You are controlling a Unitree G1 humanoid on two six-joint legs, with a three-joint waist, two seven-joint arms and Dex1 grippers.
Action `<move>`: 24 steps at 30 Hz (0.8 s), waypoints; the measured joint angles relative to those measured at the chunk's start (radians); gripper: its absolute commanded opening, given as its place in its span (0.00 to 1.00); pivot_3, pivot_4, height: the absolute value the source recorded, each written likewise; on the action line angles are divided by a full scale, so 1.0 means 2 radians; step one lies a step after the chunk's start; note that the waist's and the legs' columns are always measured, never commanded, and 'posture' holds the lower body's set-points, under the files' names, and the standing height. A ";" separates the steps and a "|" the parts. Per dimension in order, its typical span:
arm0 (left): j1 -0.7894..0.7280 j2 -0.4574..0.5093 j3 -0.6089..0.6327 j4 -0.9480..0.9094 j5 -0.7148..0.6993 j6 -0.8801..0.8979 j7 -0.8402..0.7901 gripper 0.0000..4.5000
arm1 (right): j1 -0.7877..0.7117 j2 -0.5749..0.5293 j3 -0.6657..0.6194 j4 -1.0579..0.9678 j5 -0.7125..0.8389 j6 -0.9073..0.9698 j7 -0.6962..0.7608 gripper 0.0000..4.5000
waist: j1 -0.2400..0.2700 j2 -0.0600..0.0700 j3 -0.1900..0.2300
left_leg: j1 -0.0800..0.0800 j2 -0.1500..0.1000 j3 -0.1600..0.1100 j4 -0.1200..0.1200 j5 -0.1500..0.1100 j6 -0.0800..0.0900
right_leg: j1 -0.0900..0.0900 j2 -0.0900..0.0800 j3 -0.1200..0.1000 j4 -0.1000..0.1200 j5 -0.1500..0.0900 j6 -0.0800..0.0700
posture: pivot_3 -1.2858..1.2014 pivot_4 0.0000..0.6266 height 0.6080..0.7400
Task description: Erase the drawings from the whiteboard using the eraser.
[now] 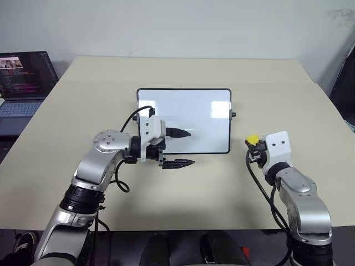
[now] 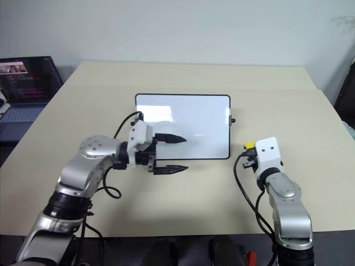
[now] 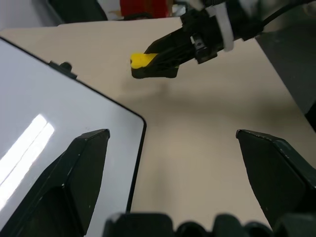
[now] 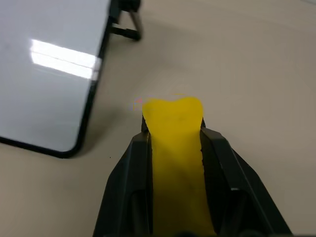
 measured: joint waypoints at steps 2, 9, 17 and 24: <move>-0.008 -0.006 -0.008 0.003 0.005 -0.009 -0.002 1.00 | -0.004 0.004 -0.012 0.021 0.005 -0.007 -0.009 0.22 | 0.000 0.000 0.000 | 0.000 0.000 0.000 0.000 0.000 0.000 | 0.000 0.000 0.000 0.000 0.000 0.000 | 0.52 0.24 1.00; -0.029 -0.033 -0.022 0.025 0.020 -0.027 -0.006 1.00 | -0.011 0.003 -0.040 0.079 0.029 -0.021 -0.019 0.22 | 0.001 0.000 0.000 | -0.001 0.000 0.000 0.000 0.000 0.000 | 0.000 0.000 0.001 -0.001 0.000 0.000 | 0.52 0.24 1.00; -0.034 -0.041 -0.030 0.037 0.025 -0.038 -0.012 1.00 | -0.022 0.006 -0.060 0.105 0.055 -0.040 -0.038 0.38 | 0.001 0.000 0.000 | -0.001 0.000 0.000 0.000 0.000 0.000 | 0.000 0.000 0.000 -0.001 0.000 0.000 | 0.52 0.24 1.00; -0.029 -0.039 -0.029 0.037 0.029 -0.038 -0.009 1.00 | -0.024 0.005 -0.061 0.126 0.070 -0.053 -0.042 0.90 | 0.001 0.000 0.000 | -0.001 0.000 0.000 0.000 0.000 0.000 | 0.000 0.000 0.001 -0.001 0.000 0.000 | 0.52 0.24 1.00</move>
